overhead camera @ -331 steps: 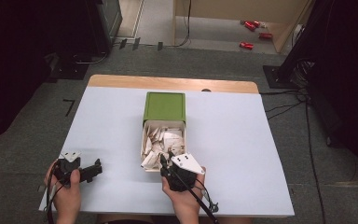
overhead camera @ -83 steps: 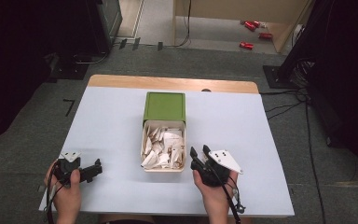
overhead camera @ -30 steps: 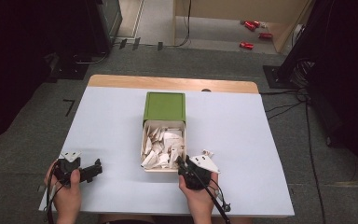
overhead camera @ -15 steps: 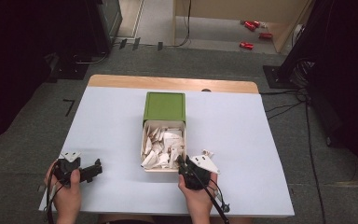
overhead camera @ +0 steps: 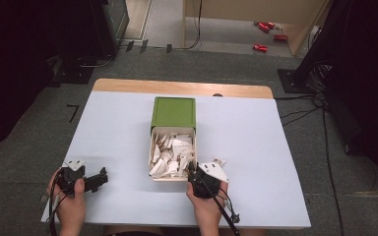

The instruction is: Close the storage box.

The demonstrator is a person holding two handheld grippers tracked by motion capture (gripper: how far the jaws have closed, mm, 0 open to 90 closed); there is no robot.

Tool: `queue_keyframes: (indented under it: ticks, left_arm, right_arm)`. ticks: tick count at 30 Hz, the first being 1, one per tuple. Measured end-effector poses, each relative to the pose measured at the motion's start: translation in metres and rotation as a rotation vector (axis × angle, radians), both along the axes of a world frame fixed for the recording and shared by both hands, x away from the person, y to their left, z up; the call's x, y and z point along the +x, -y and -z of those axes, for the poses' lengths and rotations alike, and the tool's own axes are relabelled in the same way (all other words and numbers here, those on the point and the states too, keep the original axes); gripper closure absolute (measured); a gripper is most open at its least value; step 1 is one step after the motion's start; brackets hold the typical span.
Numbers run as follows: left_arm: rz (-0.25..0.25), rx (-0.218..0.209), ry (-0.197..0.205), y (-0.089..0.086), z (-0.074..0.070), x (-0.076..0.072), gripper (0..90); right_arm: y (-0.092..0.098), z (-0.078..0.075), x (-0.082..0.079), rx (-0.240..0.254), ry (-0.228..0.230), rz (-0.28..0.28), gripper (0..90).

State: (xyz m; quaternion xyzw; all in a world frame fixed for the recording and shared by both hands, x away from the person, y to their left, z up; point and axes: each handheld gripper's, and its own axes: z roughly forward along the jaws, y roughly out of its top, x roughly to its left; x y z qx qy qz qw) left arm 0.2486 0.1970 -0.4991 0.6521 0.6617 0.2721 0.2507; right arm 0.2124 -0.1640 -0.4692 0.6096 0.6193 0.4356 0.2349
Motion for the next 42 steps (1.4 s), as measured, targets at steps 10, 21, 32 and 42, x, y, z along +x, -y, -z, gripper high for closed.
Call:
queue_keyframes:
  ticks: [10,21,32,42]
  left_arm:
    - [0.000,0.000,-0.002,0.000,0.000,0.000,0.0]
    - [0.000,0.000,-0.002,0.000,0.000,0.000,0.0]
    - [0.000,0.000,-0.001,0.000,0.000,0.000,0.0]
    - [0.000,0.001,-0.003,0.000,0.000,0.000,0.0]
  right_arm:
    - [-0.007,-0.002,0.003,0.011,0.008,0.109,85.0]
    - [-0.006,-0.004,0.003,0.096,0.000,0.202,84.3]
    - [-0.019,-0.006,0.004,0.129,0.020,0.271,83.4]
    - [-0.021,-0.008,0.004,0.150,0.030,0.302,83.2]
